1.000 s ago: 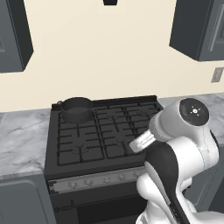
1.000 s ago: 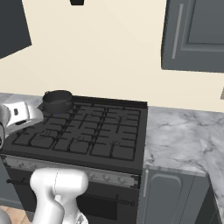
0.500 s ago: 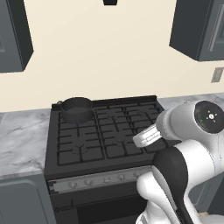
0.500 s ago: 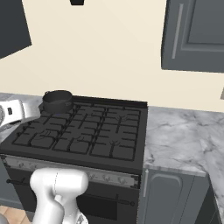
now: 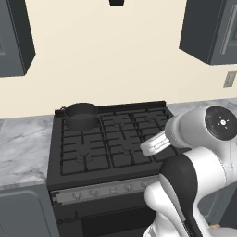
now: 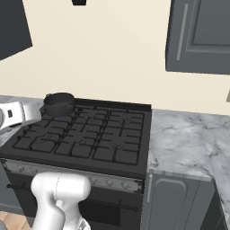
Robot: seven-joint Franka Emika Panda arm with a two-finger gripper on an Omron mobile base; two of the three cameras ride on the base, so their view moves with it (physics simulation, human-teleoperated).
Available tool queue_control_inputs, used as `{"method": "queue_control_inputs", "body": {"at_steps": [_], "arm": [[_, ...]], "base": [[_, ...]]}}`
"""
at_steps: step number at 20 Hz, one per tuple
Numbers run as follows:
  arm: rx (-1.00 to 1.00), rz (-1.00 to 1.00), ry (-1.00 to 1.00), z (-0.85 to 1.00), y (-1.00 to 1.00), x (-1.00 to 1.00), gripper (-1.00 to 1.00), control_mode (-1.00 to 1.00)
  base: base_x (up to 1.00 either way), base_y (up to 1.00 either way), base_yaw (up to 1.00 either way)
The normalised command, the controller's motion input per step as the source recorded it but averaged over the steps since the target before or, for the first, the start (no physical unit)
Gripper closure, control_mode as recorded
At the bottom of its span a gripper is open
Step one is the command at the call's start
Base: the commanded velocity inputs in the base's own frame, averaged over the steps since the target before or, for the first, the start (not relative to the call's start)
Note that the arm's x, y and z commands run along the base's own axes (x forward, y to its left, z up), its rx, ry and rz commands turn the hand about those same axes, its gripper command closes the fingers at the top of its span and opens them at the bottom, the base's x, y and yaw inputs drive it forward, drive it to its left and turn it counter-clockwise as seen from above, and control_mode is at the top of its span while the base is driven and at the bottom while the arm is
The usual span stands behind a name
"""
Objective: Turn on the burner for the pot on the stove. Wait thirty seconds for the pot to heat up. Then add the eggplant to the pot.
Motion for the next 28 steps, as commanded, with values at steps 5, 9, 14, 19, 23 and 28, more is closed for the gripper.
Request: {"method": "queue_control_inputs", "body": {"at_steps": [5,9,14,19,23,28], "arm": [[0.0,0.0,0.0,0.0,0.0,0.0,-1.0,1.0],[0.0,0.0,0.0,0.0,0.0,0.0,-1.0,1.0],[0.0,0.0,0.0,0.0,0.0,0.0,-1.0,1.0],[0.0,0.0,0.0,0.0,0.0,0.0,-1.0,1.0],[0.0,0.0,0.0,0.0,0.0,0.0,-1.0,1.0],[0.0,0.0,0.0,0.0,0.0,0.0,-1.0,1.0]], "base": [[-0.07,0.0,0.0],[-0.43,-0.03,-0.02],[-0.22,-0.11,-0.19],[-0.01,-0.13,-0.31],[-0.02,-0.22,-0.35],[-0.01,-0.3,-0.42]]}}
